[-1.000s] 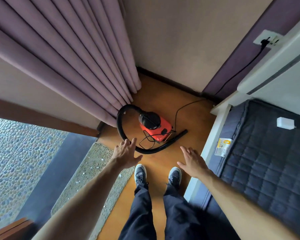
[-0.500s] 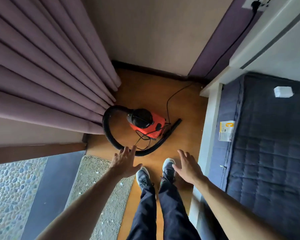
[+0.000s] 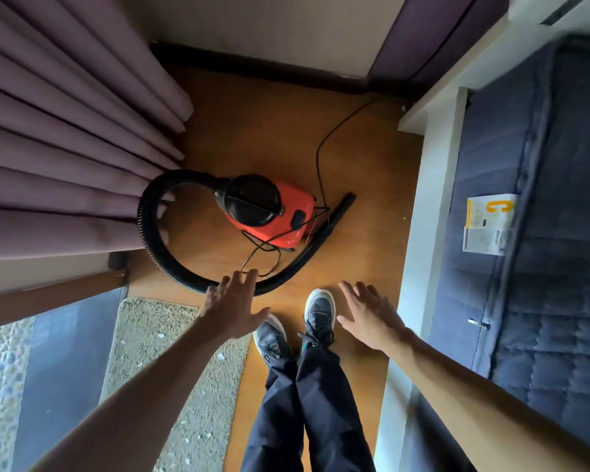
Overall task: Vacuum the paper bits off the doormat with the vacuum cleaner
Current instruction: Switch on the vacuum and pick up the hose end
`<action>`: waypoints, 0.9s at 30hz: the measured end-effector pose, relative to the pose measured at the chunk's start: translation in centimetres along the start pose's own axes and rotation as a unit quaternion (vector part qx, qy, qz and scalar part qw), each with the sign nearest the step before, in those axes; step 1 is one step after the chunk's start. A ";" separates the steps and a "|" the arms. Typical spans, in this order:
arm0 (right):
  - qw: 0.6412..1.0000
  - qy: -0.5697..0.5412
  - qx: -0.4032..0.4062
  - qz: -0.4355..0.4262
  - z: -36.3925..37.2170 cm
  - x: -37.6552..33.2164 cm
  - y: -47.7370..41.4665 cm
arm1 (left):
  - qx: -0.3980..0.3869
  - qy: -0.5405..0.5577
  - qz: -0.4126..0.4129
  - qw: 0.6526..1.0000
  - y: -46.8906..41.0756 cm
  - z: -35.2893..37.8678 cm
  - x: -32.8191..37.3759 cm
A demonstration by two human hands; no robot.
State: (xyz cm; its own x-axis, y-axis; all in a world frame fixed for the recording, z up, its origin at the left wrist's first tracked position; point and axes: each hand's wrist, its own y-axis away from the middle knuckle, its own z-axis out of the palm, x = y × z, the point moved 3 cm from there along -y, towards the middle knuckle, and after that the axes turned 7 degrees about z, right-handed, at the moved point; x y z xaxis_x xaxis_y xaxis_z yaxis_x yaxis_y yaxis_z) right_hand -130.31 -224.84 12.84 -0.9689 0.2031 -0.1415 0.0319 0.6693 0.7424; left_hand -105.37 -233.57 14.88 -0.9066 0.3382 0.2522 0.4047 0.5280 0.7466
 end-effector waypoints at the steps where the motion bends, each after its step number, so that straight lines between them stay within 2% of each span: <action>1: 1.000 0.005 -0.003 -0.007 0.8 0.3 -0.9 | -0.002 -0.001 0.003 1.000 -1.2 0.6 0.1; 16: 0.998 -0.005 -0.066 -0.020 11.3 2.7 -16.8 | -0.038 -0.010 0.014 0.999 -14.8 11.8 -1.9; 20: 0.997 -0.044 -0.061 0.012 13.6 2.8 -21.6 | -0.043 -0.023 0.018 0.999 -18.6 14.8 -2.4; 23: 0.991 -0.100 -0.053 0.067 15.3 3.0 -24.9 | -0.040 -0.021 0.034 0.998 -21.1 16.7 -2.4; 27: 0.954 -0.236 -0.038 0.183 17.2 2.9 -28.5 | -0.041 -0.019 0.041 0.998 -23.4 18.8 -2.1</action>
State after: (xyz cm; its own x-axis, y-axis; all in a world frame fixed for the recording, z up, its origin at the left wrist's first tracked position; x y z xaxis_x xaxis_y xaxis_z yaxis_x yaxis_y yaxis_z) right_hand -129.80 -231.05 -19.95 -0.6776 0.7238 -0.1302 0.3109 0.4423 0.8412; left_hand -110.71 -231.99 -14.74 -0.8648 0.4074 0.2934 0.4655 0.4319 0.7726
